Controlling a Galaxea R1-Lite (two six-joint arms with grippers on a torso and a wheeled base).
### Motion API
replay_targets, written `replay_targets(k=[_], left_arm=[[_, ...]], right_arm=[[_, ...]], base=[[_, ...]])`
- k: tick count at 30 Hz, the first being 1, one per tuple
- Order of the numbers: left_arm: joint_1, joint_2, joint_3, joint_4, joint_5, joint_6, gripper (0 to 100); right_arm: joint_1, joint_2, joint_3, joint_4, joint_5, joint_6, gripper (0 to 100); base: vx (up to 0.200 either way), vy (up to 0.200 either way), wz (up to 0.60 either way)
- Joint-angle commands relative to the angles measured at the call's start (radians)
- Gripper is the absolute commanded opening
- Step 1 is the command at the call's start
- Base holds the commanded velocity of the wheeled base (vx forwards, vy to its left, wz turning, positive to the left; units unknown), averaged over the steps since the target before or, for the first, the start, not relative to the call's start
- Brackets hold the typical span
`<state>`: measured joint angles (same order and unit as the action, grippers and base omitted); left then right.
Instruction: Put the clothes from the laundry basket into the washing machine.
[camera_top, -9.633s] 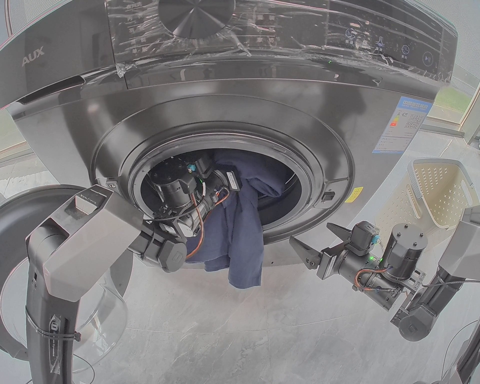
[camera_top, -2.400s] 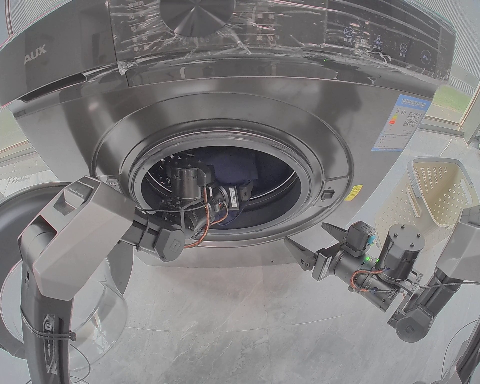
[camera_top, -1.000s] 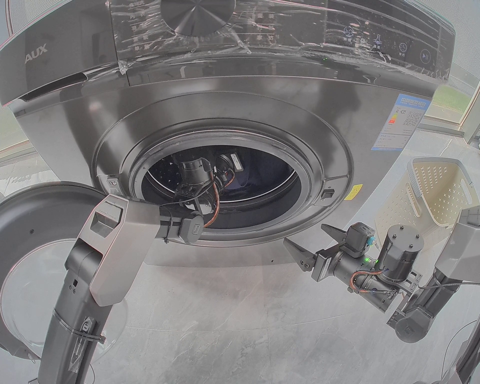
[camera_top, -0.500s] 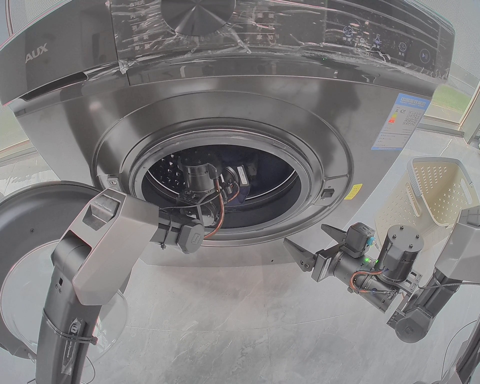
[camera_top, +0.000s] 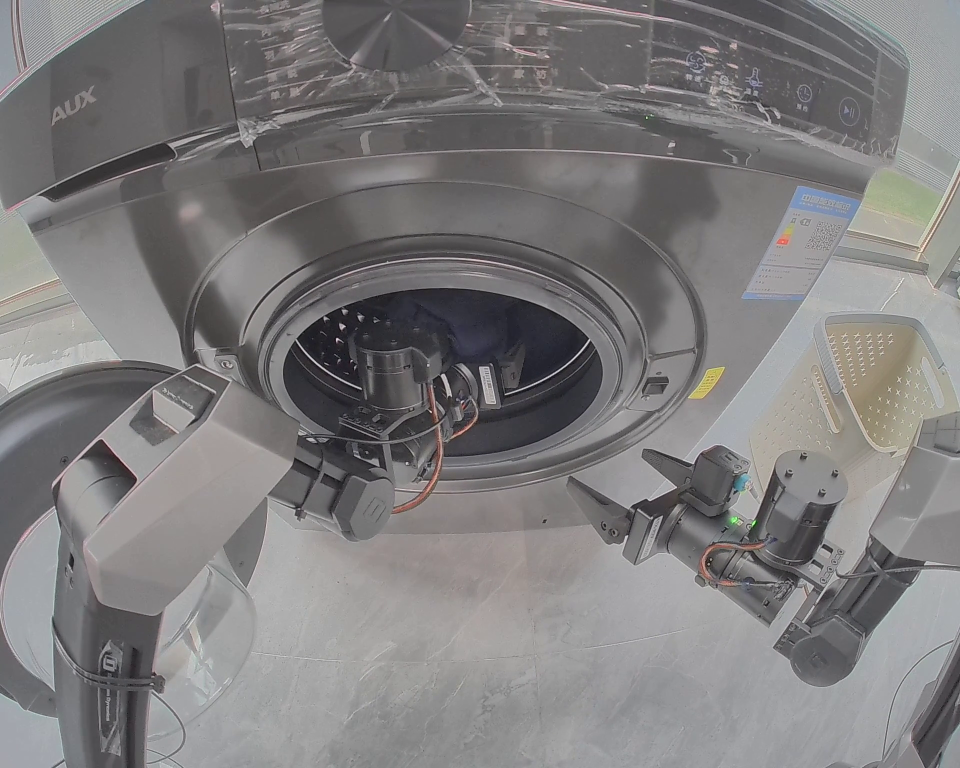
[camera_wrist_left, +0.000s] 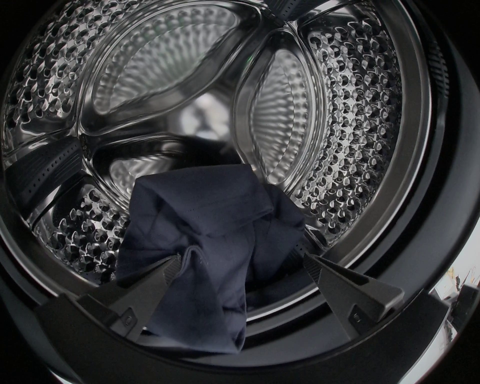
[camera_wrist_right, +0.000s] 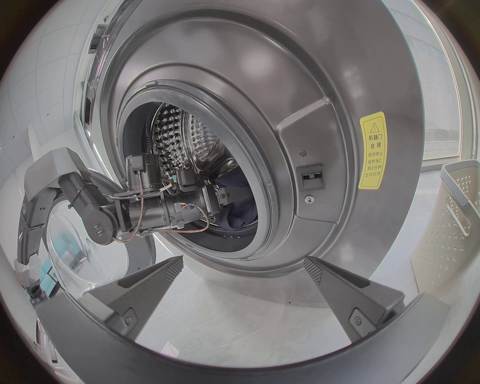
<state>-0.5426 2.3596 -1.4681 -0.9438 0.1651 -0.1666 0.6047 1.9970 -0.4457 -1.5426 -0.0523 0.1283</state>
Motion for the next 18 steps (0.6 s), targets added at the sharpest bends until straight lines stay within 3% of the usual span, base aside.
replay_targets(k=[1,7,12,18], left_arm=[[-0.007,-0.052,0.084,-0.003,0.002,0.009,100],[-0.014,-0.083,0.203,-0.066,-0.007,0.027,100],[-0.082,-0.172,0.408,-0.156,-0.006,0.061,100],[-0.137,-0.342,0.716,-0.336,-0.010,0.076,100]], right_arm=[[0.001,0.002,0.001,-0.001,0.000,0.001,100],[0.004,-0.001,0.004,-0.001,0.000,0.001,100],[-0.005,-0.017,0.012,-0.001,0.000,0.001,100],[0.004,-0.147,0.098,0.001,-0.001,-0.010,100]], base=[[0.000,0.000,0.00],[0.000,0.000,0.00],[0.000,0.000,0.00],[0.000,0.000,0.00]])
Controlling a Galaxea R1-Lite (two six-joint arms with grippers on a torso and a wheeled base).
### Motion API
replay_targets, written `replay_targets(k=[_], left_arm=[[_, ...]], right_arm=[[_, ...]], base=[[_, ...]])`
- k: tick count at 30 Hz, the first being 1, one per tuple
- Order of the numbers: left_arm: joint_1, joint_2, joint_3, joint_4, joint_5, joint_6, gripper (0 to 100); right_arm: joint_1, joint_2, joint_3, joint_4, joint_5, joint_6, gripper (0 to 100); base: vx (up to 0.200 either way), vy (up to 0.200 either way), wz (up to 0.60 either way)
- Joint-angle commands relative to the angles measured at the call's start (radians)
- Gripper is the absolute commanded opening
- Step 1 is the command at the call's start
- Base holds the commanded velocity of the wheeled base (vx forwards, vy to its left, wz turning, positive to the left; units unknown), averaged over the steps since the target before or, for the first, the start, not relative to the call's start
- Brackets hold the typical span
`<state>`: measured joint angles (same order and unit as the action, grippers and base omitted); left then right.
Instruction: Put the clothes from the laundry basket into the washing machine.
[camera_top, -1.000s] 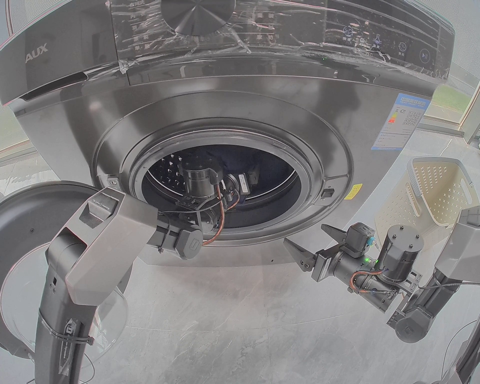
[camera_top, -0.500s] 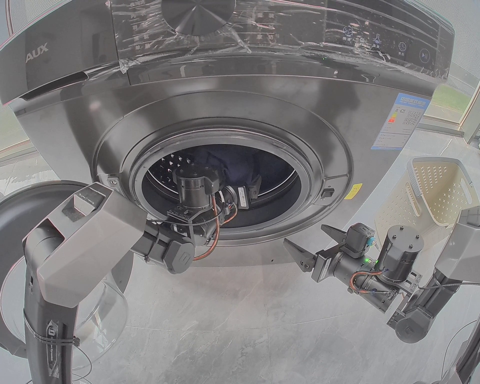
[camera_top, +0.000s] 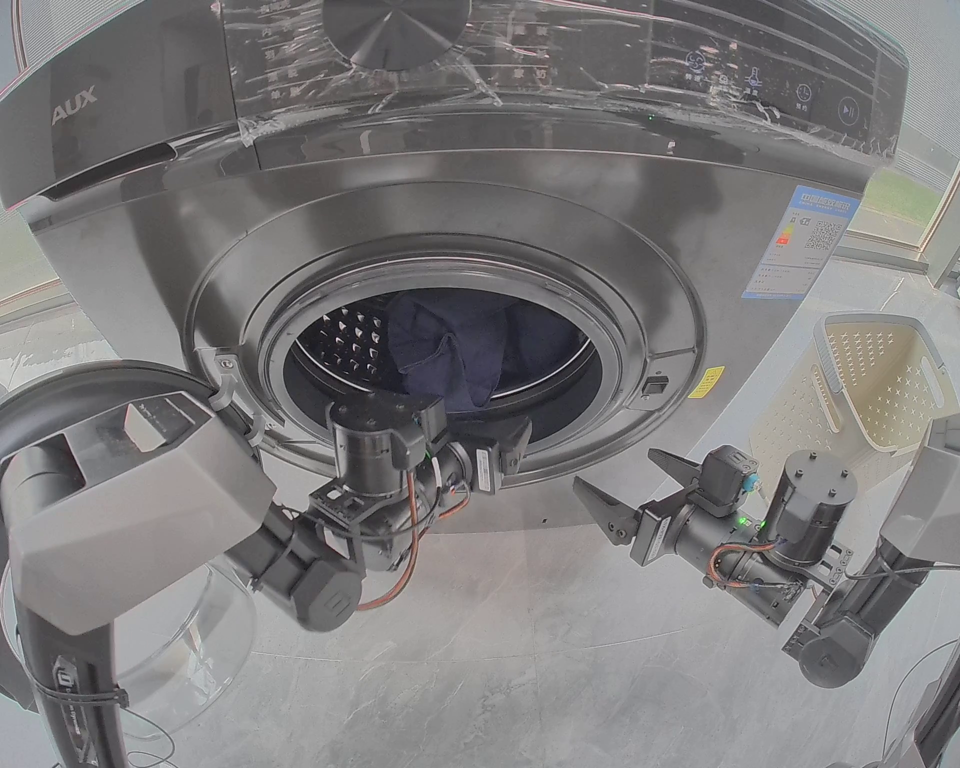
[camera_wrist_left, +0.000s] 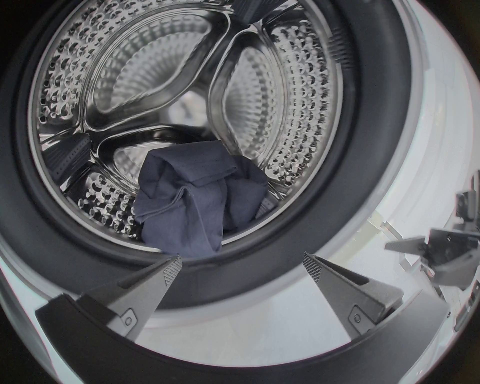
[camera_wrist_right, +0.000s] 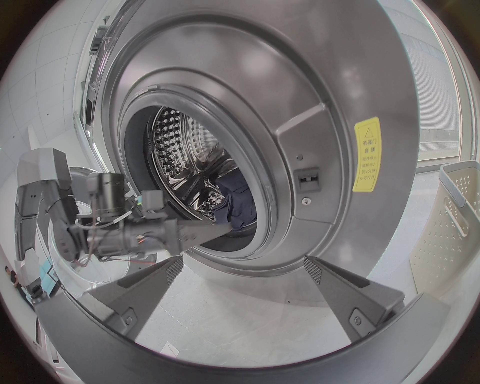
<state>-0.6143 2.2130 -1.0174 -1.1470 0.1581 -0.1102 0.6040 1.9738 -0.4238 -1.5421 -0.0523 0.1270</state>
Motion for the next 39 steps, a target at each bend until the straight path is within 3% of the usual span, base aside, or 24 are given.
replay_targets(k=[1,6,11,17,20,24,30,32,33,35,39], left_arm=[[-0.068,-0.225,0.315,-0.151,-0.008,0.021,100],[-0.104,-0.397,0.593,-0.263,-0.068,0.023,100],[-0.094,-0.538,0.755,-0.310,-0.065,0.081,100],[-0.096,-0.650,0.821,-0.301,-0.065,0.080,100],[-0.090,-0.763,0.924,-0.301,-0.057,0.073,100],[-0.038,-0.863,0.982,-0.287,-0.054,0.076,100],[0.045,-1.009,1.017,-0.178,-0.055,0.072,100],[0.105,-1.138,1.014,-0.046,-0.075,0.064,100],[0.105,-1.138,1.014,-0.046,-0.075,0.064,100],[0.131,-1.270,1.016,0.110,-0.086,0.064,100],[0.134,-1.417,1.005,0.280,-0.077,0.064,100]], right_arm=[[0.006,-0.153,0.092,0.002,-0.001,-0.012,100],[-0.010,-0.271,0.189,0.007,-0.020,-0.018,100],[-0.067,-0.334,0.295,0.002,-0.018,-0.018,100],[-0.099,-0.386,0.335,0.008,-0.020,-0.018,100],[-0.130,-0.452,0.404,0.013,-0.020,-0.021,100],[-0.152,-0.512,0.424,0.034,-0.021,-0.030,100],[-0.170,-0.586,0.424,0.089,-0.026,-0.033,100],[-0.211,-0.638,0.424,0.178,-0.049,-0.047,100],[-0.211,-0.638,0.424,0.178,-0.049,-0.047,100],[-0.239,-0.747,0.424,0.329,-0.054,-0.075,100],[-0.240,-0.915,0.424,0.510,-0.057,-0.076,100]], base=[[0.000,0.000,0.00],[0.000,0.000,0.00],[0.000,0.000,0.00],[0.000,0.000,0.00],[-0.067,0.000,0.00],[-0.200,0.000,0.00],[-0.033,0.000,0.00],[-0.100,0.000,0.00],[-0.200,0.000,0.00],[-0.200,0.000,0.00],[-0.100,0.000,0.00]])
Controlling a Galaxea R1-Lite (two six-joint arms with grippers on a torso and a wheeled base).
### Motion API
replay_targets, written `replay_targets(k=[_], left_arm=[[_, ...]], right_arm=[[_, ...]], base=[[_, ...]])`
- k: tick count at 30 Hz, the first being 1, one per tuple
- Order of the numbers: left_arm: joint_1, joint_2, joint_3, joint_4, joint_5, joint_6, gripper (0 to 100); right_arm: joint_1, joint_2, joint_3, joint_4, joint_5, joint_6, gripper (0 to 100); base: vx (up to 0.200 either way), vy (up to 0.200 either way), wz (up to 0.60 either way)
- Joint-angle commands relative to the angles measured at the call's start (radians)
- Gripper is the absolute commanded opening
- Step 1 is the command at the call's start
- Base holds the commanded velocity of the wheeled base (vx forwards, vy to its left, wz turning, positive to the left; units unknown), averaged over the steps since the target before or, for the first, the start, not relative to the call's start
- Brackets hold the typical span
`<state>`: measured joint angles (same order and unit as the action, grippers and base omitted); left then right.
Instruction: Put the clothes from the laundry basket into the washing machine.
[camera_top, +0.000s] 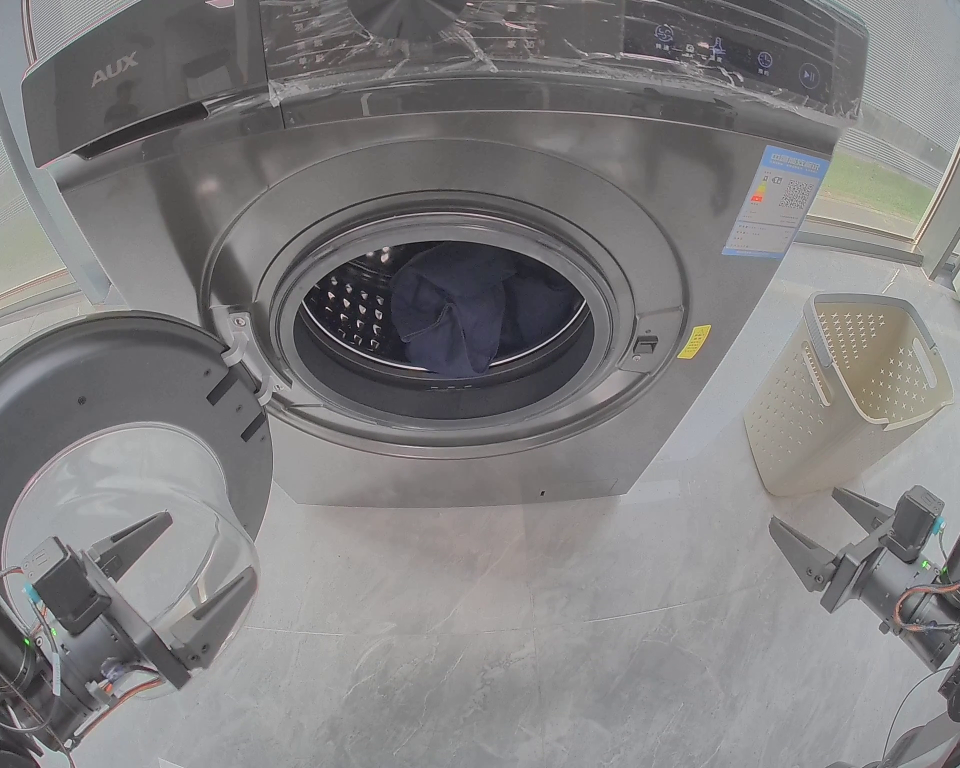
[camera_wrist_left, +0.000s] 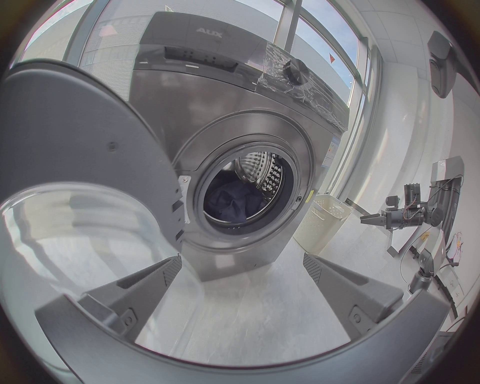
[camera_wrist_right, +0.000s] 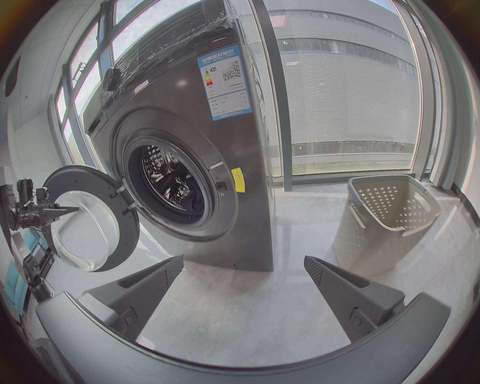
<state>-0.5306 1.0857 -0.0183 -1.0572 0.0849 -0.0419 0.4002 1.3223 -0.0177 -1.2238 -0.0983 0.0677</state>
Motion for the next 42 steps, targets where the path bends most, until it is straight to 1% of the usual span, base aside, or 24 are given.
replay_targets(k=[1,4,5,6,9,10,12,14,16,18,22,26,28,30,32,34,35,36,37,38,39,40,41,42], left_arm=[[0.054,-0.357,0.003,0.261,-0.002,-0.004,100],[0.061,-0.489,0.001,0.395,0.001,-0.004,100],[0.064,-0.507,0.003,0.413,0.001,-0.004,100],[0.084,-0.560,0.008,0.470,-0.004,-0.003,100],[0.129,-0.647,0.008,0.554,-0.011,-0.010,100],[0.135,-0.665,0.011,0.568,-0.011,-0.018,100],[0.153,-0.702,0.017,0.591,-0.011,-0.044,100],[0.173,-0.738,0.017,0.620,-0.014,-0.053,100],[0.193,-0.768,0.017,0.648,-0.022,-0.053,100],[0.225,-0.796,0.018,0.674,-0.042,-0.052,100],[0.265,-0.883,0.018,0.758,-0.076,-0.038,100],[0.324,-0.972,0.018,0.869,-0.080,-0.023,100],[0.336,-0.994,0.018,0.913,-0.082,-0.019,100],[0.336,-0.994,0.018,0.924,-0.080,-0.018,100],[0.359,-0.992,0.018,0.921,-0.074,-0.016,100],[0.393,-0.992,0.018,0.922,-0.070,-0.016,100],[0.413,-0.992,0.018,0.930,-0.065,-0.015,100],[0.431,-0.994,0.018,0.938,-0.051,-0.006,100],[0.459,-0.997,0.018,0.950,-0.033,0.013,100],[0.495,-1.009,0.018,0.970,-0.028,0.031,100],[0.543,-1.041,0.018,1.004,-0.039,0.047,100],[0.554,-1.066,0.018,1.036,-0.051,0.060,100],[0.554,-1.069,0.018,1.039,-0.053,0.060,100],[0.528,-1.081,0.017,1.070,-0.071,0.051,100]], right_arm=[[-0.038,-0.336,0.018,0.267,-0.012,-0.017,100],[-0.077,-0.465,0.018,0.392,-0.009,-0.019,100],[-0.084,-0.483,0.018,0.408,-0.009,-0.019,100],[-0.106,-0.538,0.016,0.449,-0.009,-0.020,100],[-0.139,-0.643,0.018,0.517,-0.011,-0.014,100],[-0.149,-0.678,0.018,0.540,-0.011,-0.009,100],[-0.173,-0.766,0.016,0.598,-0.009,-0.006,100],[-0.190,-0.839,0.016,0.656,-0.009,-0.006,100],[-0.202,-0.907,0.016,0.710,-0.008,-0.009,100],[-0.216,-0.974,0.016,0.754,-0.008,-0.011,100],[-0.239,-1.055,0.012,0.814,-0.008,-0.009,100],[-0.265,-1.092,0.016,0.862,-0.008,-0.008,100],[-0.279,-1.114,0.016,0.894,-0.008,-0.006,100],[-0.287,-1.129,0.016,0.914,-0.008,-0.005,100],[-0.324,-1.180,0.016,0.985,-0.004,-0.008,100],[-0.339,-1.232,0.016,1.064,-0.003,-0.009,100],[-0.348,-1.266,0.018,1.126,-0.003,-0.014,100],[-0.373,-1.305,0.012,1.179,0.006,-0.017,100],[-0.397,-1.322,0.005,1.219,0.012,-0.014,100],[-0.403,-1.322,0.007,1.222,0.015,-0.012,100],[-0.400,-1.322,0.010,1.212,0.014,-0.009,100],[-0.400,-1.322,0.012,1.204,0.014,-0.009,100],[-0.400,-1.322,0.012,1.204,0.014,-0.009,100],[-0.400,-1.322,0.012,1.202,0.014,-0.014,100]], base=[[0.000,0.000,0.00],[0.000,0.000,0.00],[-0.200,0.000,0.00],[-0.200,0.000,0.00],[-0.200,0.000,0.00],[-0.200,0.000,0.00],[0.000,0.000,0.00],[-0.100,0.000,0.00],[-0.200,0.000,0.00],[-0.200,0.000,0.00],[-0.050,0.000,0.00],[-0.200,0.000,0.00],[-0.200,0.000,0.00],[0.000,0.000,0.00],[0.000,0.000,0.00],[0.000,0.000,0.00],[0.000,0.000,0.00],[0.000,0.000,0.00],[0.000,0.000,0.00],[0.000,0.000,0.00],[0.000,0.000,0.00],[0.000,0.000,0.00],[0.000,0.000,0.00],[0.000,0.000,0.00]])
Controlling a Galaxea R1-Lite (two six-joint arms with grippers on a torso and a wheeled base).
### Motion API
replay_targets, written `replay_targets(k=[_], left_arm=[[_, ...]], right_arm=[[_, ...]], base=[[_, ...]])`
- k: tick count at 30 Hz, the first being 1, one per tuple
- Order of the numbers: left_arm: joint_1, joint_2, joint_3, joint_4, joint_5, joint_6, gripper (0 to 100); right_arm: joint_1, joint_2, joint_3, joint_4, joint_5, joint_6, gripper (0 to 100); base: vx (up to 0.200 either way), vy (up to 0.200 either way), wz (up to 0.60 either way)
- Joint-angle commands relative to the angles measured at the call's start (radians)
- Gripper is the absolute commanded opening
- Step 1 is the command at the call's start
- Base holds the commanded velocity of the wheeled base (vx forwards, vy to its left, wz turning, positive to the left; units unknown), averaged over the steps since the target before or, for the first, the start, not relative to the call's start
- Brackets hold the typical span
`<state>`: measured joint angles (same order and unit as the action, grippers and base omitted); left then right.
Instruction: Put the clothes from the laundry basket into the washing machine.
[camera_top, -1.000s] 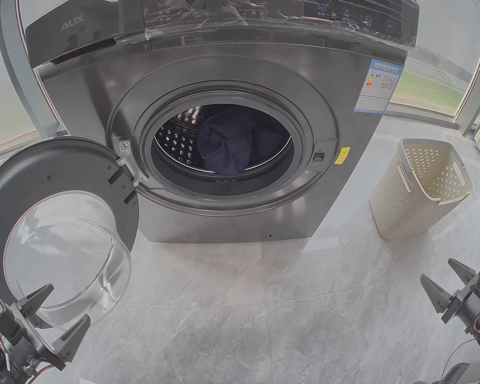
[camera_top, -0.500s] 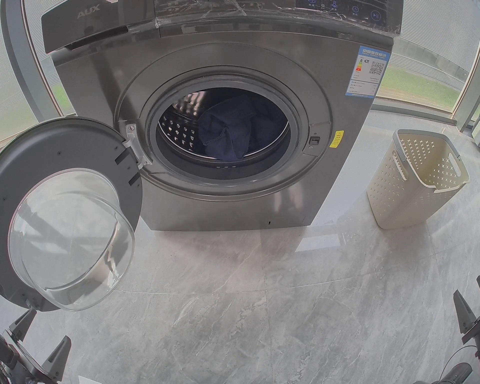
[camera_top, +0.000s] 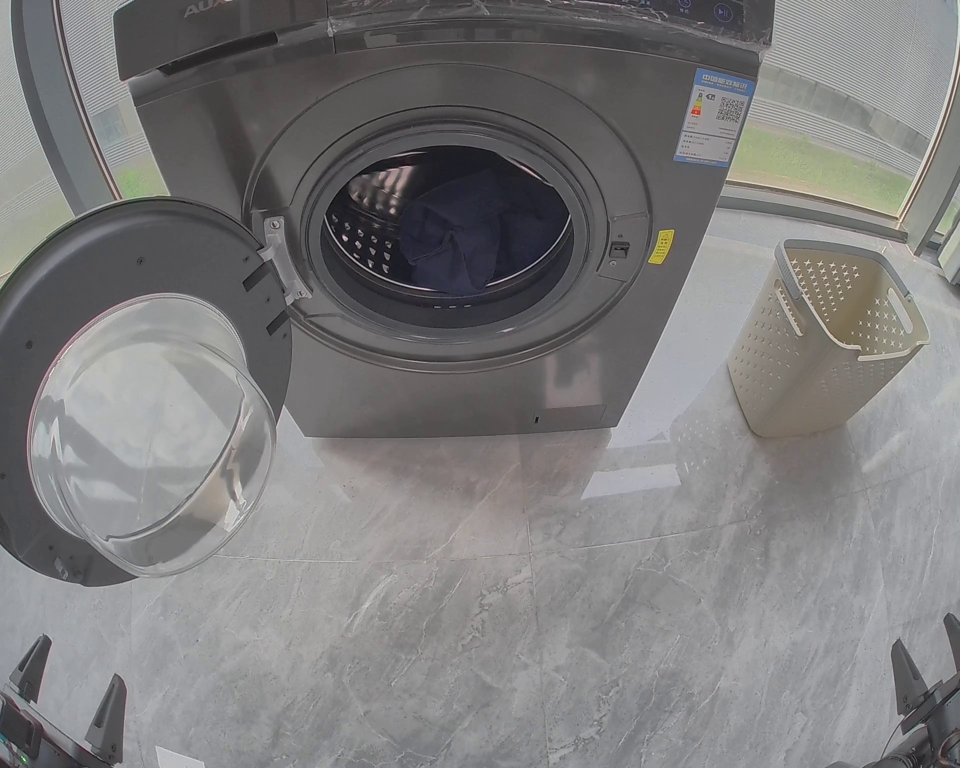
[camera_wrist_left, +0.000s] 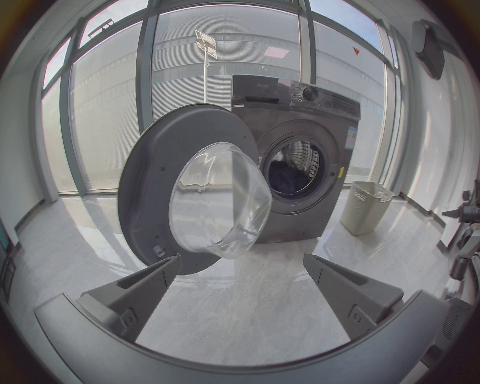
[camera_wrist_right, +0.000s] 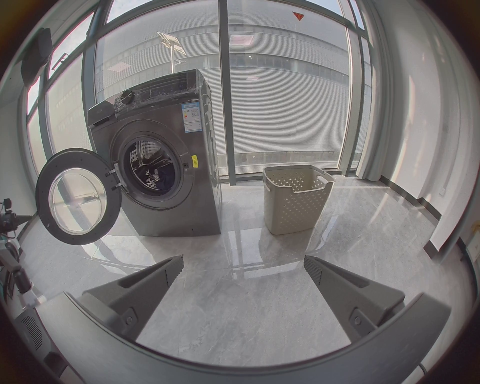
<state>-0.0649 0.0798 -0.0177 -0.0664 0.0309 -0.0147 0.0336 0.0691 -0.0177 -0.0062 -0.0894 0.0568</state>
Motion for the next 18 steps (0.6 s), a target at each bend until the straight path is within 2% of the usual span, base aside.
replay_targets(k=[1,5,6,10,18], left_arm=[[0.062,-0.075,0.013,0.080,-0.017,0.019,100],[0.062,-0.077,0.016,0.076,-0.016,0.018,100],[0.062,-0.077,0.016,0.076,-0.017,0.018,100],[0.062,-0.077,0.016,0.076,-0.017,0.018,100],[0.062,-0.075,0.016,0.074,-0.017,0.015,100]], right_arm=[[-0.034,-0.069,0.012,-0.015,0.005,-0.005,100],[-0.032,-0.069,0.015,-0.014,0.013,-0.012,100],[-0.032,-0.069,0.016,0.002,0.042,-0.038,100],[-0.031,-0.069,0.015,0.006,0.074,-0.058,100],[-0.032,-0.069,0.015,0.006,0.072,-0.058,100]], base=[[0.000,0.000,0.00],[0.000,0.000,0.00],[0.000,0.000,0.00],[0.000,0.000,0.00],[0.000,0.200,0.00]])
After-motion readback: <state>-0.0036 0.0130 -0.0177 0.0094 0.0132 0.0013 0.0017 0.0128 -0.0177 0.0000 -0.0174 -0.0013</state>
